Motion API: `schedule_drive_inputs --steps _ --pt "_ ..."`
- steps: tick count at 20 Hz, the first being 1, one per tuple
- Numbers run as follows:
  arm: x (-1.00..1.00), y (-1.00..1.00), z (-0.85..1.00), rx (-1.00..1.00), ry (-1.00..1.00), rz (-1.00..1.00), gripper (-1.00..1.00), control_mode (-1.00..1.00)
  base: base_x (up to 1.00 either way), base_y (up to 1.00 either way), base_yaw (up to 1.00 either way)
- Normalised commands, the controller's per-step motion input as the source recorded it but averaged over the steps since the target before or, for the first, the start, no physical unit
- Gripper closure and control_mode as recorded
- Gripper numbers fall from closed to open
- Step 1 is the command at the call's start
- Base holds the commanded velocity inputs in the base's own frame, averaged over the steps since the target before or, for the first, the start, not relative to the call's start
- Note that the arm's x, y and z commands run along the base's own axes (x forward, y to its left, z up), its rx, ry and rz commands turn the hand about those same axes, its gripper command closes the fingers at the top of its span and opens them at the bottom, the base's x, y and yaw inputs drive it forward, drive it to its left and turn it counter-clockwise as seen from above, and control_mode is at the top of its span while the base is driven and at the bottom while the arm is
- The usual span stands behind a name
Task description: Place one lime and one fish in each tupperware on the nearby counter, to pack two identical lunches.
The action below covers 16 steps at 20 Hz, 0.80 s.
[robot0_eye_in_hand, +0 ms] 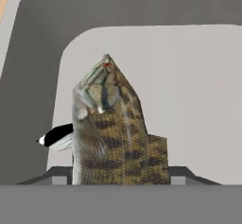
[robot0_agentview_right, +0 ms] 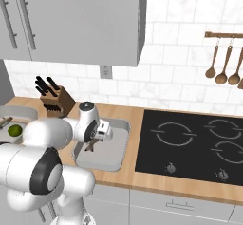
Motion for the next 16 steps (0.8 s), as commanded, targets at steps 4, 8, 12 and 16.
schedule_drive_inputs --steps 4,8,12,16 --pt "0.14 0.0 0.0 0.0 -0.08 0.01 -1.0 -1.0 0.0 0.0 0.0" --pt "0.01 0.0 0.03 0.0 -0.02 0.0 -1.0 -1.0 0.0 0.0 0.0" --pt "-0.12 0.0 0.49 0.0 0.0 0.0 -1.0 -1.0 0.0 0.0 0.0" --pt "-0.47 0.0 0.72 -0.02 0.0 0.0 -1.0 -1.0 0.0 0.0 0.0"
